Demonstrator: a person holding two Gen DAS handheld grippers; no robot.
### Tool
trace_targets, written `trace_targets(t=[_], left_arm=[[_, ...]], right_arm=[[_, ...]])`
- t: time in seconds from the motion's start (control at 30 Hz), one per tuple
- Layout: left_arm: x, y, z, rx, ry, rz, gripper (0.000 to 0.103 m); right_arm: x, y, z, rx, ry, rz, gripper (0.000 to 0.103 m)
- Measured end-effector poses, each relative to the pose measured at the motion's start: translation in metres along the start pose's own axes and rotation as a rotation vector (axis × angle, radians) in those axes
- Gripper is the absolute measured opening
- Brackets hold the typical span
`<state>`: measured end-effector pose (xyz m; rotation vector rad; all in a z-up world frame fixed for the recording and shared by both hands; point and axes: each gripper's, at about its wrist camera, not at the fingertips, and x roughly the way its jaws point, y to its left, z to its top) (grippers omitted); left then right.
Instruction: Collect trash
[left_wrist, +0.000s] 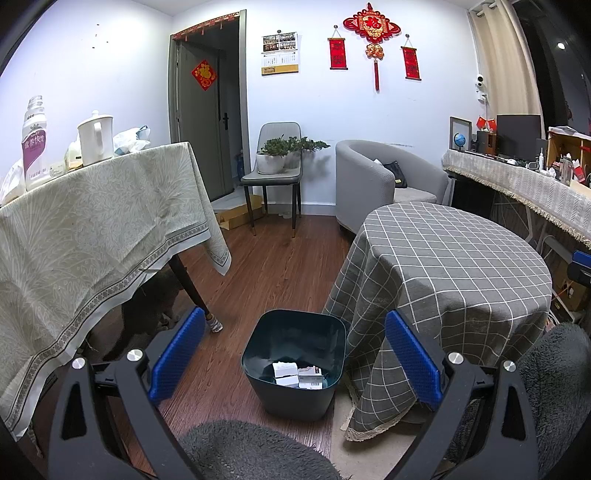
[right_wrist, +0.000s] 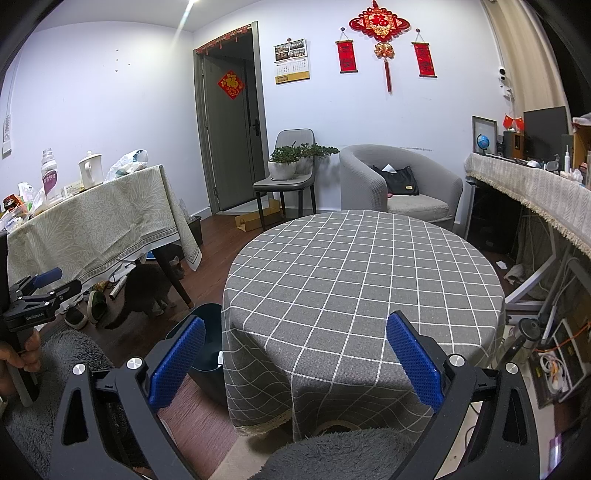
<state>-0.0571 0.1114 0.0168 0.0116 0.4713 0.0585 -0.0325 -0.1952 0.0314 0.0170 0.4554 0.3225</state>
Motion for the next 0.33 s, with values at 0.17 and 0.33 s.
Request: trace_targets(t=[0.17,0.33], left_arm=[[0.0014,0.0016,0.0010,-0.004,0.006,-0.001,0.100],[0.0017,0.0018,0.0016,-0.003,0.007,-0.002,0.100]], right_arm=[[-0.0001,0.0002,0.0001,0.001,0.000,0.000,0.100],[-0.0001,0.0001,0.0003,0.001,0.000,0.000,0.100]])
